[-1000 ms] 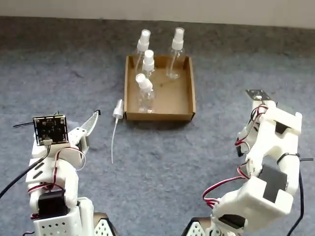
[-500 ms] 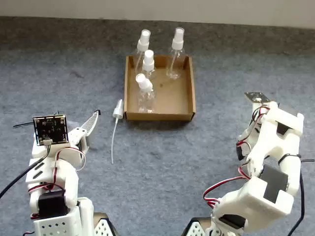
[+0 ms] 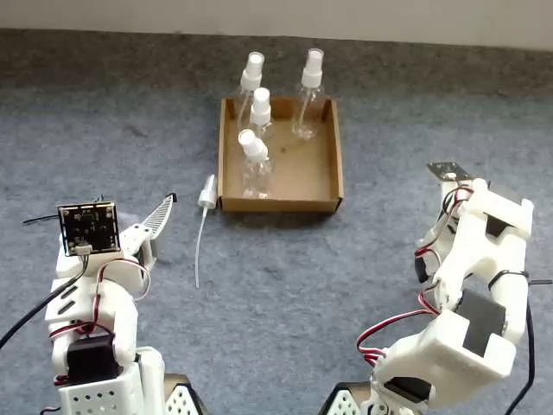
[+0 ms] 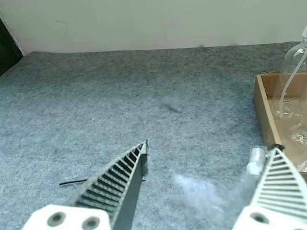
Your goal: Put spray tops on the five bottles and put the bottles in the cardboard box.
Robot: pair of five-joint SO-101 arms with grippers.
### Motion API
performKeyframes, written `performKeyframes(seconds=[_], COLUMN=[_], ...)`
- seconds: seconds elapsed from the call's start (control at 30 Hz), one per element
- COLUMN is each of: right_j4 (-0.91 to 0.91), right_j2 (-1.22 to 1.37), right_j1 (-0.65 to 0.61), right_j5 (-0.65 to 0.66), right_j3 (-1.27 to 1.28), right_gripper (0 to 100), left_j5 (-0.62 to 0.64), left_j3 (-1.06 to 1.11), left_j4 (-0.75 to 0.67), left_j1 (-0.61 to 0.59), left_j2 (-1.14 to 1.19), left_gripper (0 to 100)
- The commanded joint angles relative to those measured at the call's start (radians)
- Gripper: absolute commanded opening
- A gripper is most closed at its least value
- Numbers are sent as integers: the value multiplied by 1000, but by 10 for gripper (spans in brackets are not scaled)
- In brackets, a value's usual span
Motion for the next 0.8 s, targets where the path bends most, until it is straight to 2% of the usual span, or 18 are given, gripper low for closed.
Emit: performKeyframes(seconds=[0.0, 0.27, 0.63, 0.77], right_j4=[5, 7, 16, 70], right_j2=[-5, -5, -12, -22], right_j1=[13, 15, 15, 10], right_j5=[20, 51, 48, -17], right_j3=[-42, -42, -48, -94], right_gripper=[242, 234, 19, 4], left_j5=[9, 9, 9, 6], left_j3=[-8, -8, -16, -19], left_j4=[3, 3, 3, 5], left_j1=[15, 12, 8, 10], left_j2=[2, 2, 2, 7], left_gripper=[347, 347, 344, 262])
